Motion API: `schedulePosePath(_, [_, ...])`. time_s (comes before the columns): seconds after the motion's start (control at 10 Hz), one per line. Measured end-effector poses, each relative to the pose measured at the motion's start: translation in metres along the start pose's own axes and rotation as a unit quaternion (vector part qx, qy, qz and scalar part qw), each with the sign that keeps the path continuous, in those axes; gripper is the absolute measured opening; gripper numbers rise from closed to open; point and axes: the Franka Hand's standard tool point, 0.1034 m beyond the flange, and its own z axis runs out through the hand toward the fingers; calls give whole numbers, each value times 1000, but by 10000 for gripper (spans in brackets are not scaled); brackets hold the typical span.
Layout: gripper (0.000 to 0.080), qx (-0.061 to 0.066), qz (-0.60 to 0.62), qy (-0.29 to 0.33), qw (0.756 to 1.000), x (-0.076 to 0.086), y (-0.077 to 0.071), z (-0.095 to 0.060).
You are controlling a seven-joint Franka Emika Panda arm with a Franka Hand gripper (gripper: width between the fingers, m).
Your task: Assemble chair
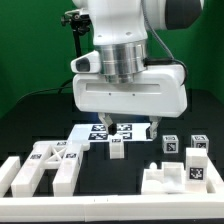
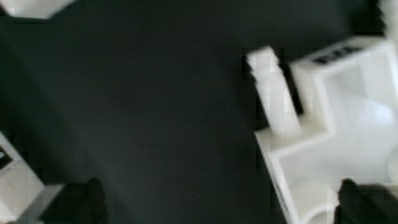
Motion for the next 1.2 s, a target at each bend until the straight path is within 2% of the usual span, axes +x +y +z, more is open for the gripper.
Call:
schedulePosePath(0.4, [649,-5,-123,0,992,0,6,3])
schedulePosePath(0.6, [649,-22,-229,-29,973,-23,35,21])
schedulePosePath(0.7, [649,-30,-259,-35,965,-29,46,25])
schedulePosePath(0.8, [649,-33,-278,-33,959,-34,49,29])
schedulePosePath(1.0, [649,-30,-265,-52,962,-37,48,29])
schedulePosePath(1.1, [649,-31,-258,-95,961,-45,46,31])
schedulePosePath(1.2, [649,-46,-239,-157,957,-53,46,32])
